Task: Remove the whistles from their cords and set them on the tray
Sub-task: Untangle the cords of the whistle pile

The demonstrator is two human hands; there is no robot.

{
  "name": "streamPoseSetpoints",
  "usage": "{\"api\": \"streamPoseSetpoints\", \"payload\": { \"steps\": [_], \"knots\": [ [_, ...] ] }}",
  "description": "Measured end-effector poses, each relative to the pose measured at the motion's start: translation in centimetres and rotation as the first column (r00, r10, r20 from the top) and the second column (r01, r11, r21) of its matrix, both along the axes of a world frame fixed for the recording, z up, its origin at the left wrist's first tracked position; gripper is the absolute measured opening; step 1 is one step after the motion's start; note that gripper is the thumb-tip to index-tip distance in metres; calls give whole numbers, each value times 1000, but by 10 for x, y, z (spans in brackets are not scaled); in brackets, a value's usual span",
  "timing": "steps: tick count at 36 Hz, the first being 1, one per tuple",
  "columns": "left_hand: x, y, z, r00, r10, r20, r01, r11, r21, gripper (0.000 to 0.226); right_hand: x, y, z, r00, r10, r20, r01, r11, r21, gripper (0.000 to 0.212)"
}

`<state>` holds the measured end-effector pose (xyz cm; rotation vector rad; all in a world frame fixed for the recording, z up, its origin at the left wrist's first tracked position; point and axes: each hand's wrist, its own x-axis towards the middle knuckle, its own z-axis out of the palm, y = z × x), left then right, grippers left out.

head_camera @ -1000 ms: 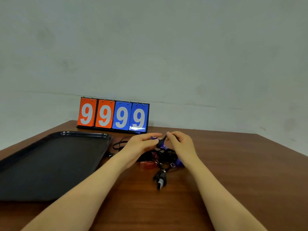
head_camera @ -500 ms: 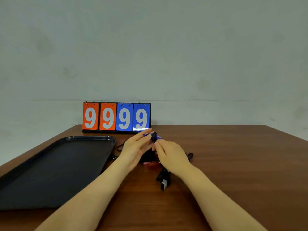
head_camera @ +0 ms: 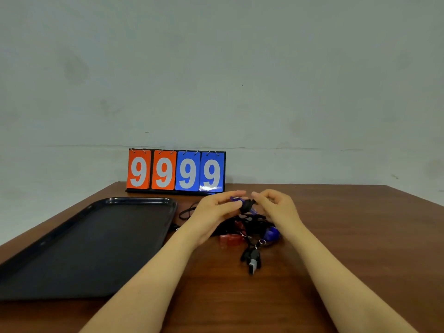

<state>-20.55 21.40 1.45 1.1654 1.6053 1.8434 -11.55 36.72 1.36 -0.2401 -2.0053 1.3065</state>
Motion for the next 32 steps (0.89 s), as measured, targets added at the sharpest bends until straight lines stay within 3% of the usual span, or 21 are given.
{"api": "streamPoseSetpoints", "payload": {
  "steps": [3,6,9,11,14,21,26,32],
  "knots": [
    [2,2,0,986,-81,148,68,994,90,28,-3,2,-2,994,98,40,-90,981,-171,28],
    [5,5,0,939,-136,315,74,977,200,24,-6,-1,-4,981,191,-19,-189,945,-268,26],
    [8,10,0,879,-174,444,32,951,308,21,-9,-4,-4,986,155,-54,-164,940,-301,25],
    [8,14,-1,838,-182,514,-20,932,361,20,-13,-8,-7,995,87,-55,-97,974,-206,26],
    [6,19,-6,789,-165,592,-109,910,399,19,-19,-13,-15,998,-43,-37,46,996,76,26],
    [2,24,-13,814,29,580,-276,898,342,14,-23,-20,-26,978,-193,75,134,865,484,21],
    [-3,24,-10,832,179,525,-369,886,282,9,-21,-22,-24,972,-207,110,97,784,613,20],
    [-7,25,-5,900,70,430,-207,937,283,11,-18,-19,-21,970,-239,52,158,774,613,23]
  ]
}}
